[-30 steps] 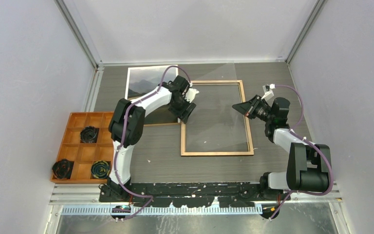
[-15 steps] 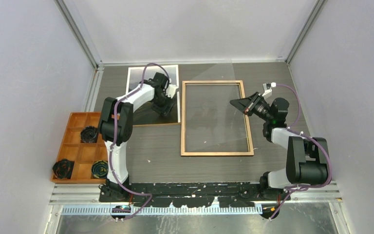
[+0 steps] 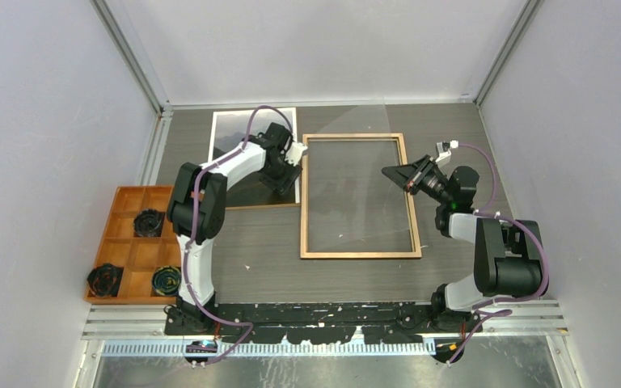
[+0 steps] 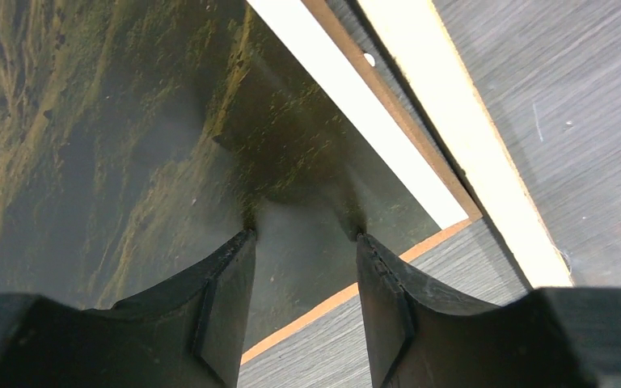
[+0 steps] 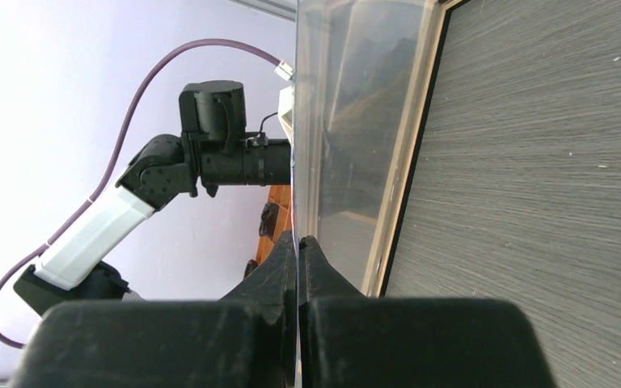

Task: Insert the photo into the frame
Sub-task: Place the photo frame item in the photo frame.

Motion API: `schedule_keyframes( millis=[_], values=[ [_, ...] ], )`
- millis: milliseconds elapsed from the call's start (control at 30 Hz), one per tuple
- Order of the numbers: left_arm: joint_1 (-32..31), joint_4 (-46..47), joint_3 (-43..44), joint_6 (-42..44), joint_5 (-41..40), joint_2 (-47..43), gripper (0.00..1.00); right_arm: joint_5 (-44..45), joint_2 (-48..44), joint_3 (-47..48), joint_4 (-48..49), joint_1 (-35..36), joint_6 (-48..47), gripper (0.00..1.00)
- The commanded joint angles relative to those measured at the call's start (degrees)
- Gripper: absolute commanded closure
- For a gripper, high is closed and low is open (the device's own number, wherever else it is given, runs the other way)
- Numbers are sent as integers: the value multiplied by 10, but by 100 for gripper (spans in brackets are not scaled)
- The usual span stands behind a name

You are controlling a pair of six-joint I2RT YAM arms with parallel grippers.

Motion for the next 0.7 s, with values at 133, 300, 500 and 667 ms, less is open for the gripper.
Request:
schedule_keyframes(
  millis=[133, 300, 500, 667],
  values=[
    [-17, 11, 6, -8, -3, 0, 49, 41, -81, 30, -225, 3, -131, 99],
    [-22, 8, 10, -8, -6, 5, 49, 81, -111, 49, -343, 3, -200, 99],
    [-29, 9, 10, -4, -10, 4, 49, 75, -96, 49, -320, 3, -202, 99],
    [-33, 8, 15, -1, -16, 10, 49, 66, -65, 43, -271, 3, -176, 99]
  ],
)
